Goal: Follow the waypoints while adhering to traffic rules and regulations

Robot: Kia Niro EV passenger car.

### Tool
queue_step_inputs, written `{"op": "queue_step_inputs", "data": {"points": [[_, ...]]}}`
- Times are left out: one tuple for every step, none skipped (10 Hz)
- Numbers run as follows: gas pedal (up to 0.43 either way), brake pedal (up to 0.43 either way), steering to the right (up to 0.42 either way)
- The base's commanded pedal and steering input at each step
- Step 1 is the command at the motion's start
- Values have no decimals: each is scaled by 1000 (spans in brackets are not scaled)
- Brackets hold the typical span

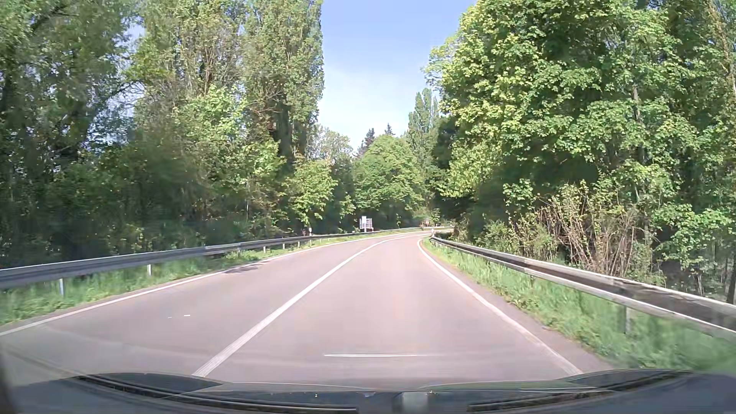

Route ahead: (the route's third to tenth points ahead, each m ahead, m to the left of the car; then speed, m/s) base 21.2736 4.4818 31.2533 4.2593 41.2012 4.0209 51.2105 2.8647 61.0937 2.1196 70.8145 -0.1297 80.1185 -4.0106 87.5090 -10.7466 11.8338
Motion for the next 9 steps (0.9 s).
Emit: {"op": "queue_step_inputs", "data": {"points": [[20, 0, 7], [20, 0, 7], [20, 0, 7], [20, 0, 7], [20, 0, 7], [20, 0, 8], [20, 0, 7], [20, 0, 7], [20, 0, 7]]}}
